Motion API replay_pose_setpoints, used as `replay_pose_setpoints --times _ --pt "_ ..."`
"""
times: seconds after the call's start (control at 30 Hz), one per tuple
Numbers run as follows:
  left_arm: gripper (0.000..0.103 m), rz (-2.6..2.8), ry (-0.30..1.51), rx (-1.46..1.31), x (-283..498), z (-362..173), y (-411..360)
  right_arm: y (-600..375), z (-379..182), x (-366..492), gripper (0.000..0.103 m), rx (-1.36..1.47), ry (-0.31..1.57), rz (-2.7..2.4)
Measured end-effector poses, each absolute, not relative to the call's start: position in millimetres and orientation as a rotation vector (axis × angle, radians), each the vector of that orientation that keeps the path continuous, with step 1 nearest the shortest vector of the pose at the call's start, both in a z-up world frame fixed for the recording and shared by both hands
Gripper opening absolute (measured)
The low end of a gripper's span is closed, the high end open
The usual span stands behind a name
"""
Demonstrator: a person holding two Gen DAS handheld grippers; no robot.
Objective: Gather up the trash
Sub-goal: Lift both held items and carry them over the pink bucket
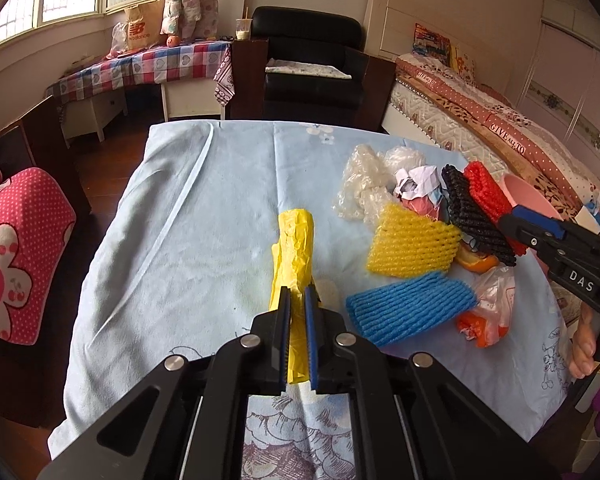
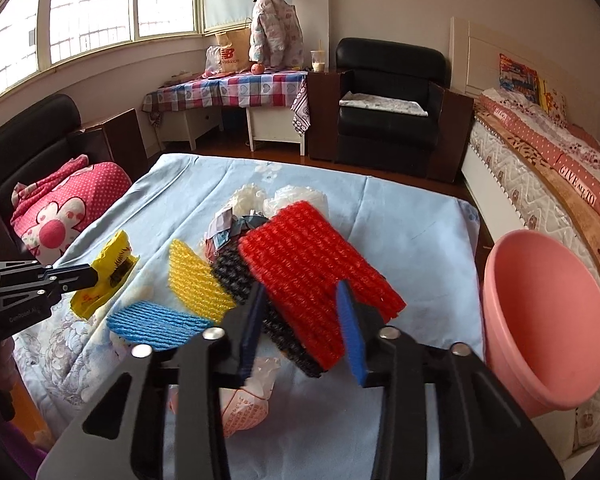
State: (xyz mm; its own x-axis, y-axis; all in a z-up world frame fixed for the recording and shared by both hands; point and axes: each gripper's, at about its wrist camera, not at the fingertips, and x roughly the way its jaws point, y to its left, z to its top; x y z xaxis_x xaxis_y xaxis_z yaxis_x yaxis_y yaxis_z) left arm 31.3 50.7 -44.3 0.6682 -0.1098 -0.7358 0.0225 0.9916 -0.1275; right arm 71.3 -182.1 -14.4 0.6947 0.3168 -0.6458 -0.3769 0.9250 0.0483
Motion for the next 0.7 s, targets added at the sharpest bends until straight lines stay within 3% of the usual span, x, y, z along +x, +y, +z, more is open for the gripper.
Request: replay_pose_setpoints --times 0.1,0.23,0.7 --pt "0.006 -0.081 0.829 -0.11 31.2 -42.4 48.5 -187.3 -16.1 72.0 0.018 -0.051 0.717 0.395" --pt "0.006 -0.087 0.82 -0.108 32.3 -37.8 46.1 -195.9 -15.0 68.2 0.013 -0.012 0.707 0.388" --pt "0.006 -0.168 0.717 -0.109 27.5 14.2 7.8 -257.9 24.1 48.0 0.013 0.196 0.605 0.334"
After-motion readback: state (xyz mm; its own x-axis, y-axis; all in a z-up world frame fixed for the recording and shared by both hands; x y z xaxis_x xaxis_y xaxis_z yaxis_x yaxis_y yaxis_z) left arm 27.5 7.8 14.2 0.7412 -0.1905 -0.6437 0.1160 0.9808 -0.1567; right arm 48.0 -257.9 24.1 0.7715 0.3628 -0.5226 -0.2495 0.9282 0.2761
